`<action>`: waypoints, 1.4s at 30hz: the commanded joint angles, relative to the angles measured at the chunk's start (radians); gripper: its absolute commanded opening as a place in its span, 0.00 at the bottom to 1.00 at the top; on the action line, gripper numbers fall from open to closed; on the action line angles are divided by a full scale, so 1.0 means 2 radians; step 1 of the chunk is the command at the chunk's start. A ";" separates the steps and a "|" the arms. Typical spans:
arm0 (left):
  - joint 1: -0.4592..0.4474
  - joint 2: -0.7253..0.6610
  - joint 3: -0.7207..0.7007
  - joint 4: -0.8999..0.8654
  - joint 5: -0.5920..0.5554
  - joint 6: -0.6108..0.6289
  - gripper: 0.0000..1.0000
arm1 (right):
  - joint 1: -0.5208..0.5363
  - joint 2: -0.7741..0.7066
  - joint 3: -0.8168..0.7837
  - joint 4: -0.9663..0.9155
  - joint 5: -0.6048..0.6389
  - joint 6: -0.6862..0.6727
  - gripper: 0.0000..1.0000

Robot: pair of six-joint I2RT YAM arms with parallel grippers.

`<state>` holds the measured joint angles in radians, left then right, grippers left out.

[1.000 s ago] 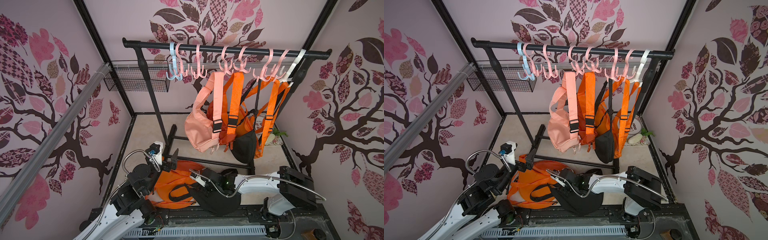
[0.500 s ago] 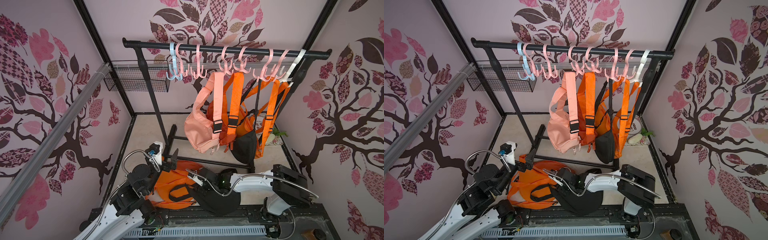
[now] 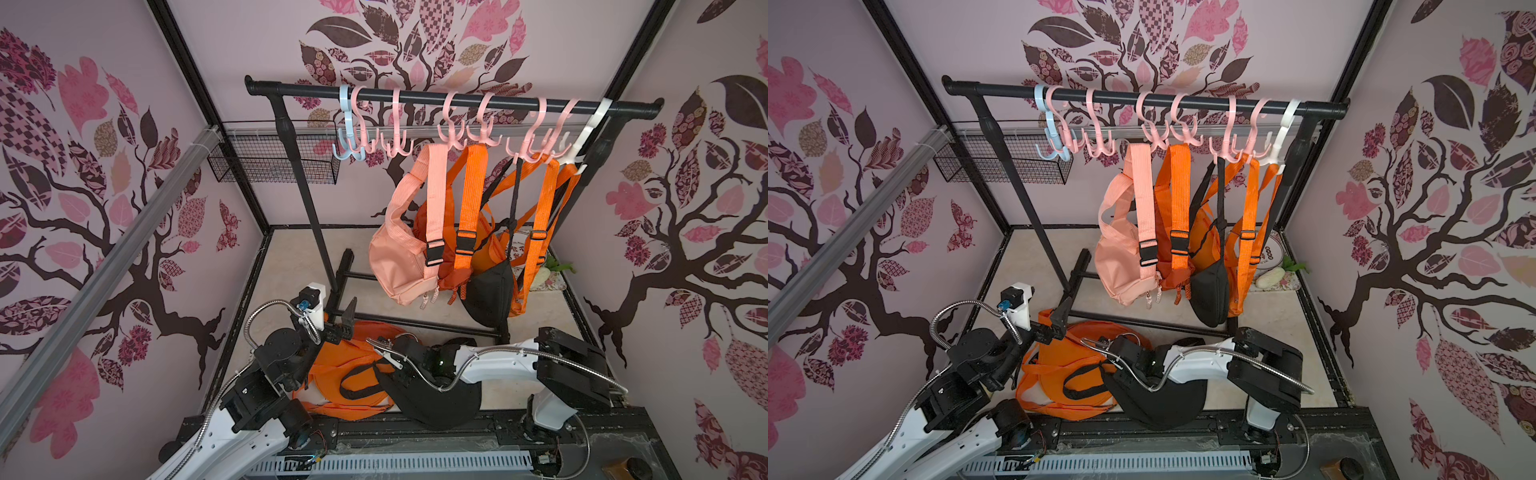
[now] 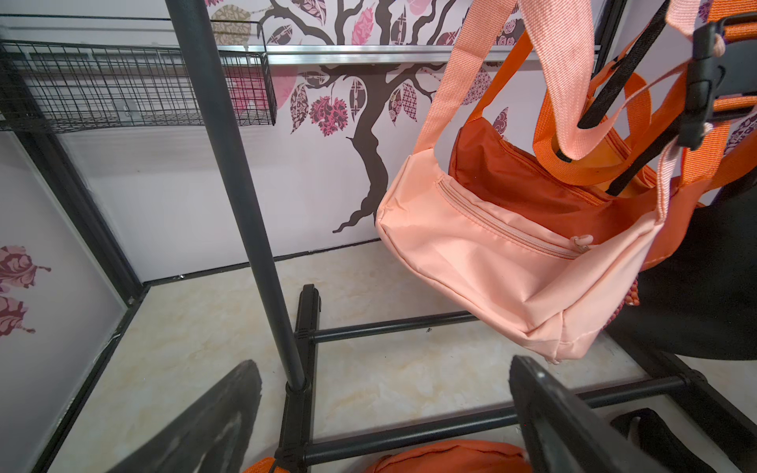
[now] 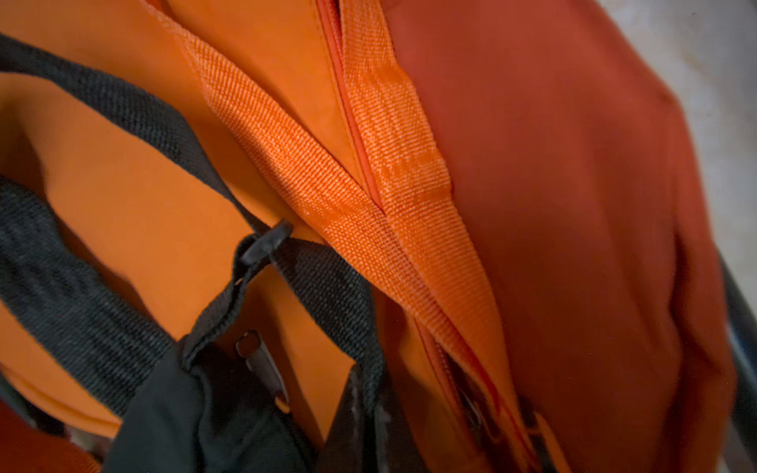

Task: Hang the bag on a hook
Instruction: Pick up the bag from the bag.

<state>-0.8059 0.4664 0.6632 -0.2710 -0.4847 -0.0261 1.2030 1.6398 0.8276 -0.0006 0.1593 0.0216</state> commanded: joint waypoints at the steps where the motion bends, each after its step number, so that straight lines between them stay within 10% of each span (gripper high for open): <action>1: -0.001 -0.001 -0.014 0.013 0.006 0.002 0.97 | 0.000 -0.062 0.014 -0.013 0.023 -0.006 0.07; 7: -0.001 0.000 -0.015 0.013 0.051 0.002 0.97 | 0.000 -0.145 0.019 -0.029 0.033 -0.007 0.00; 23: -0.002 0.050 0.029 0.014 0.437 -0.001 0.87 | 0.000 -0.261 0.180 -0.127 0.000 -0.047 0.00; 32: -0.002 0.051 0.058 0.020 0.437 -0.021 0.84 | 0.000 -0.246 0.204 -0.146 -0.024 -0.047 0.00; 42: -0.002 0.086 0.076 0.010 0.420 -0.039 0.55 | 0.000 -0.252 0.201 -0.141 -0.053 -0.040 0.00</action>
<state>-0.8078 0.6117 0.7639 -0.2485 0.3431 -0.0818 1.2030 1.1419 1.1961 -0.2810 0.0841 -0.0570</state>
